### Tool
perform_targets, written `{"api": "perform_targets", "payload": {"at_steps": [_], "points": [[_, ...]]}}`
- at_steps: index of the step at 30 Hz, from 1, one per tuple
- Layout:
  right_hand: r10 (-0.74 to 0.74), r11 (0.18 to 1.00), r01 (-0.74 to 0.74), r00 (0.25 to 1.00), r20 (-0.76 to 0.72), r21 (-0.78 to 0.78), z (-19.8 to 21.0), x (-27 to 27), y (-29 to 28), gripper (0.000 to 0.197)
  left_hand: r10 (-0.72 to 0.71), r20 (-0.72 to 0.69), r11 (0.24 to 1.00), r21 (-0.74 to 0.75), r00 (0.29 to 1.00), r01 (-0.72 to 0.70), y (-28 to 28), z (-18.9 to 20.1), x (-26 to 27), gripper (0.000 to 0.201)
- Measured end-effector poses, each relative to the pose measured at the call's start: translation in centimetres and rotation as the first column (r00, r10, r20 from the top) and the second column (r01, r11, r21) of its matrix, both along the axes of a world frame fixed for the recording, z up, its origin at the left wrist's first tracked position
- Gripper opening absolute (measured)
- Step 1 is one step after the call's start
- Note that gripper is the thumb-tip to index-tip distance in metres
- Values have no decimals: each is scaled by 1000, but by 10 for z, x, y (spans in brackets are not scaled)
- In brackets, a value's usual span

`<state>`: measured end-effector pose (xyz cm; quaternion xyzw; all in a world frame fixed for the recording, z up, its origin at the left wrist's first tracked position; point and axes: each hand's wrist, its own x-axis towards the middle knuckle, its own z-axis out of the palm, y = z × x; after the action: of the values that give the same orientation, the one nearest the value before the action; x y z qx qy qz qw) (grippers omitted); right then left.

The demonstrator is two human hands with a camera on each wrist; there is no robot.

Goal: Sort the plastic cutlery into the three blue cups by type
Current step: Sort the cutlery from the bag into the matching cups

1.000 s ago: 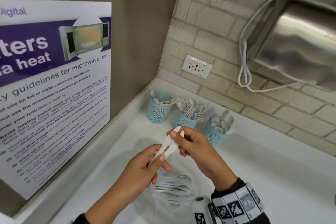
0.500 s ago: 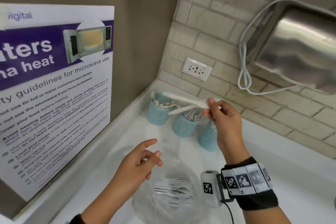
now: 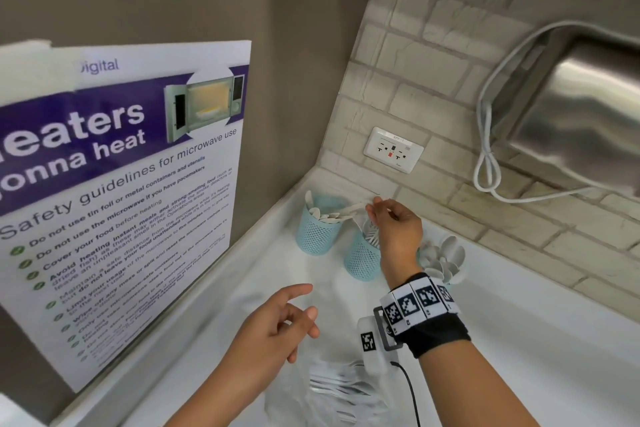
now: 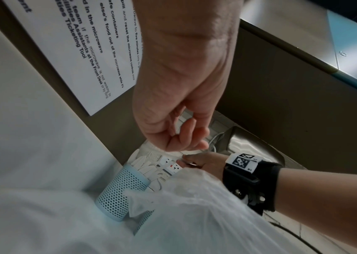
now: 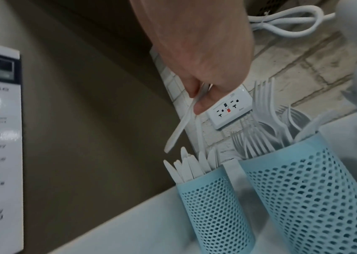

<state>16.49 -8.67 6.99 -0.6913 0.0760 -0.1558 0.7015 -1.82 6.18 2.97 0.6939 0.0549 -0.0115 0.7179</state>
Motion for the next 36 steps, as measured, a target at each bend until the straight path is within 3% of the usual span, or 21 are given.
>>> {"api": "perform_targets", "payload": {"at_steps": [3,7,12,15,22,24,26,29,32,36], "points": [[10,989,-8,1000,18,-149,-3,0,4,11,8,0,1000,-3,1000,-8,1,0,0,26],[107,952,-108,994,-19,-287,1,-3,5,28,0,1,1000,6,1000,0,0,-1,0,26],[233,935,-248,969,-89,-255,-2,-10,0,35,-23,1,999,26,1000,23,-2,-1,-1,25],[267,936,-275,961,-69,-218,4,-22,-5,28,-40,13,998,43,999,39,-1,-2,0,24],[356,853,-341,934,-38,-395,15,-82,-24,22,-145,79,981,144,986,133,-5,-6,0,19],[402,774,-387,912,-82,-502,12,-105,-29,24,-213,110,943,281,971,176,-7,-10,0,16],[448,642,-448,878,-169,-622,1,-128,-36,28,-286,116,880,425,951,212,-9,-14,-1,11],[458,318,-570,792,-404,-758,-29,-157,-43,16,-296,170,853,489,940,180,-13,-18,-3,26],[374,50,-677,695,-615,-735,-62,-175,-47,37,-330,246,862,473,911,184,-22,-9,-7,21],[167,-48,-695,703,-691,-718,-104,-194,-43,59,-471,121,792,495,874,358,-43,-13,-17,20]]}}
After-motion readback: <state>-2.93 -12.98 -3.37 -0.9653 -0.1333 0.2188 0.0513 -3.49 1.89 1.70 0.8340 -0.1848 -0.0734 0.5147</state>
